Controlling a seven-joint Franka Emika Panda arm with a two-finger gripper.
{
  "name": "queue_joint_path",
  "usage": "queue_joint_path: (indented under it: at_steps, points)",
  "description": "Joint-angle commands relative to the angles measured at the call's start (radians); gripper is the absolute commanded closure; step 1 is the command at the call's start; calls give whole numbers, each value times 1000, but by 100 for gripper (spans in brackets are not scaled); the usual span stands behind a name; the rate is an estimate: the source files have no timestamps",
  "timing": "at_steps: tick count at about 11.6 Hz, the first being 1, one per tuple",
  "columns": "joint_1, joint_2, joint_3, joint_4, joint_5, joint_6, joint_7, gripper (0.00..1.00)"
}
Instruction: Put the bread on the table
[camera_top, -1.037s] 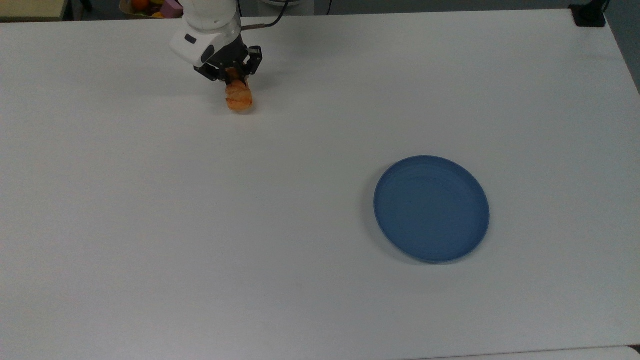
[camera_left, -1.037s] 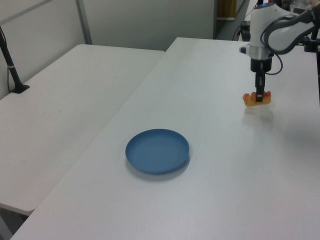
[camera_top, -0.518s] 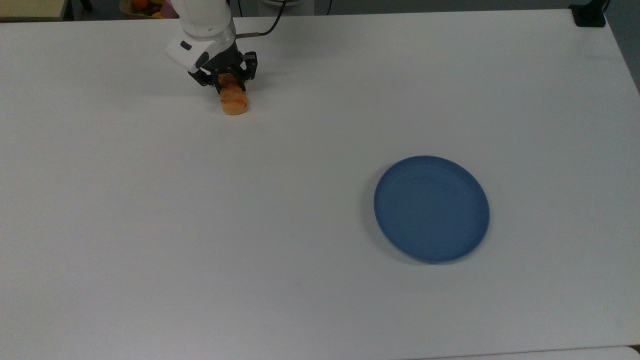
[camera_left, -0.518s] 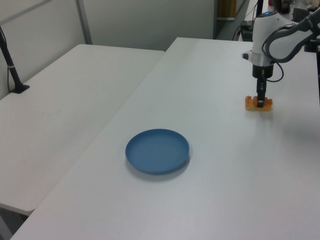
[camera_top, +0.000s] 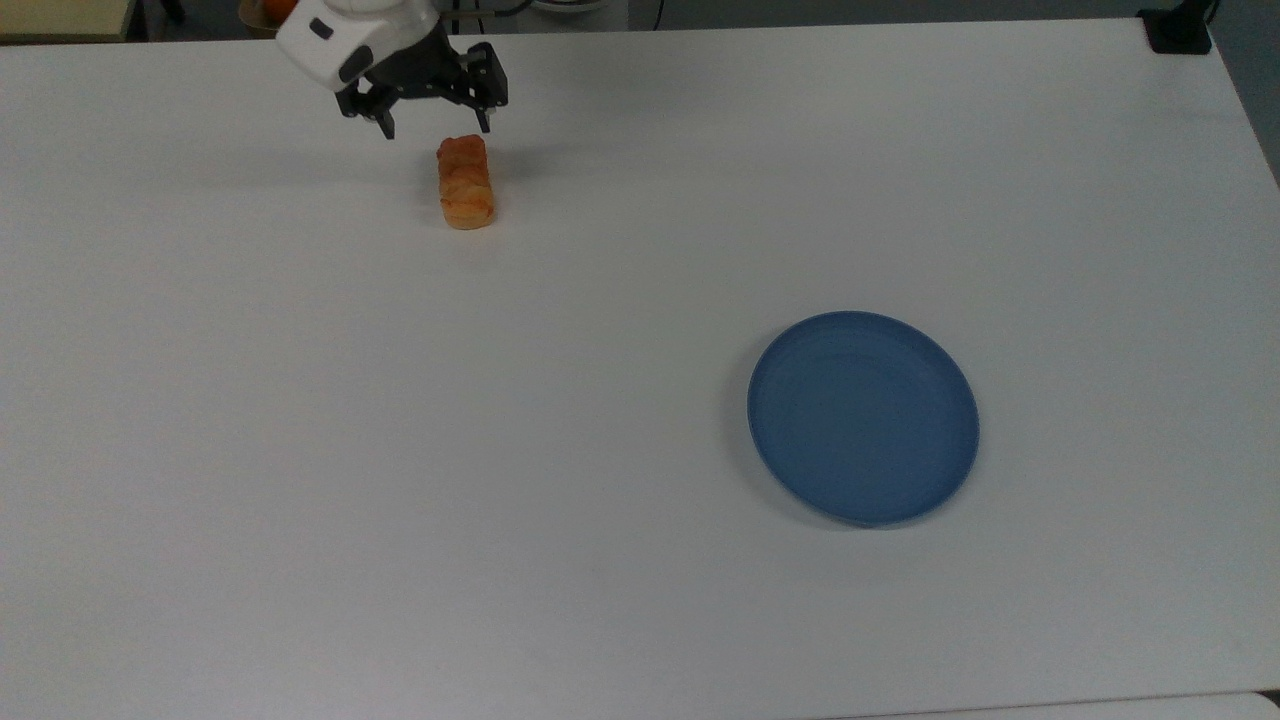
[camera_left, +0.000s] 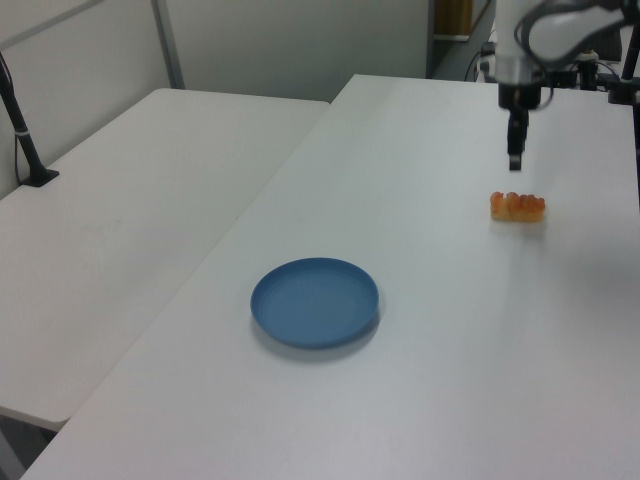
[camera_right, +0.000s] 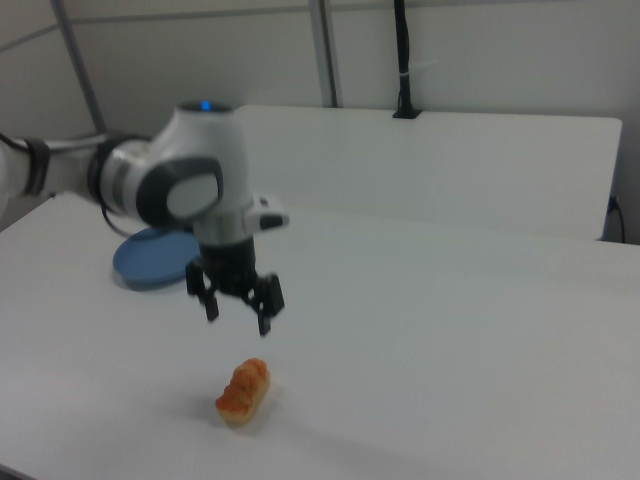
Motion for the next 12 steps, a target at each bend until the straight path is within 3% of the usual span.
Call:
queue_joint_path:
  at_steps: [1, 3, 5, 6, 9, 12]
  points:
    - [43, -8, -2, 198, 9, -139, 187, 0]
    - [66, -10, 4, 330, 25, -215, 303, 0]
    - [71, -14, 6, 445, 123, -320, 318, 0]
    - [92, -17, 9, 477, 134, -364, 319, 0]
    - [109, -47, 76, 472, 135, -369, 307, 0]
    - [178, -45, 78, 439, 116, -287, 289, 0]
